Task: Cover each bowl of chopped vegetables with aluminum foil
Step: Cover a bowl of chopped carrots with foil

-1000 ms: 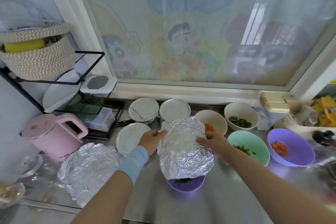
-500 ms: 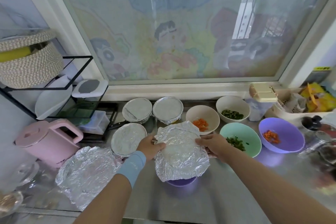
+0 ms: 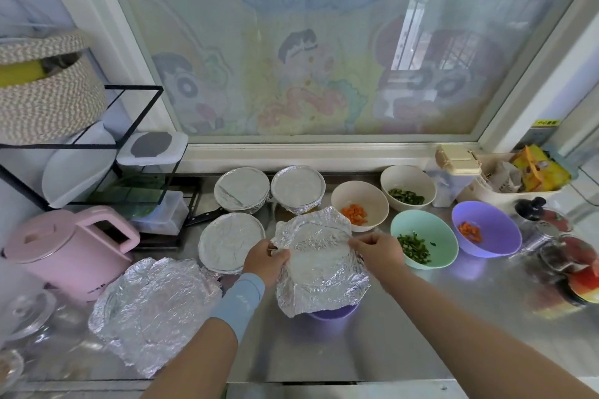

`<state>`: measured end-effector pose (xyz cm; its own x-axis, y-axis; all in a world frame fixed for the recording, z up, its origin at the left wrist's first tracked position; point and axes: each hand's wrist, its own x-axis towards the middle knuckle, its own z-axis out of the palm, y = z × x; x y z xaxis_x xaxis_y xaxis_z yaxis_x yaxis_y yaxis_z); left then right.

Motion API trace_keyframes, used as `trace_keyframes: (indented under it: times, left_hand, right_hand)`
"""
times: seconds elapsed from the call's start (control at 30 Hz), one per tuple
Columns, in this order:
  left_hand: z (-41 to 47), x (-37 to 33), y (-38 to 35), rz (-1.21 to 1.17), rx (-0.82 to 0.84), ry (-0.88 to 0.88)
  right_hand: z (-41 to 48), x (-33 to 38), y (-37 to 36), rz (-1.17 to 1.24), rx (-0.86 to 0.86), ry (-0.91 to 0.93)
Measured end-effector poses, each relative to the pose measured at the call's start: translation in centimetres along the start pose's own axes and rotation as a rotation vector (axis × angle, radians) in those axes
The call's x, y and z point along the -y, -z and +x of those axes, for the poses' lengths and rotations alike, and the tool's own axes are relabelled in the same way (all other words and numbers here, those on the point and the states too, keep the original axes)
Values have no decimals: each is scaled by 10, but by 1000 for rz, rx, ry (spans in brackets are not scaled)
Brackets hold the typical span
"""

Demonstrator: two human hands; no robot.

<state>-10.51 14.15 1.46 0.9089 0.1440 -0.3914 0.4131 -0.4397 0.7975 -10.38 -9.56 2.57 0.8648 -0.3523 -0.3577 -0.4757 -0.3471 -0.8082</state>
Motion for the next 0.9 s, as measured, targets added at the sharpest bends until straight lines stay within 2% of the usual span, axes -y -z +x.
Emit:
trace_keyframes:
  times: [0.13, 0.3, 0.43, 0.53, 0.63, 0.77, 0.8, 0.83, 0.9]
  left_hand:
    - [3, 2, 10, -130, 42, -58]
    - [3, -17, 20, -410, 43, -136]
    - [7, -18, 13, -337, 31, -245]
    - [9, -10, 6, -254, 44, -286]
    - [8, -3, 2, -318, 76, -181]
    - [17, 3, 0, -853, 128, 193]
    - [17, 4, 0, -922, 141, 275]
    - [16, 7, -1, -908, 145, 333]
    - [16, 17, -5, -704, 153, 322]
  right_hand:
    - [-4, 5, 4, 44, 71, 56]
    - [3, 20, 24, 188, 95, 61]
    - [6, 23, 33, 521, 350, -161]
    - [12, 9, 34, 427, 386, -145]
    - [16, -6, 32, 259, 342, -92]
    - [19, -20, 26, 153, 372, -68]
    - [19, -22, 24, 113, 367, -63]
    - [19, -24, 23, 71, 358, -62]
    - [20, -30, 19, 6, 326, -66]
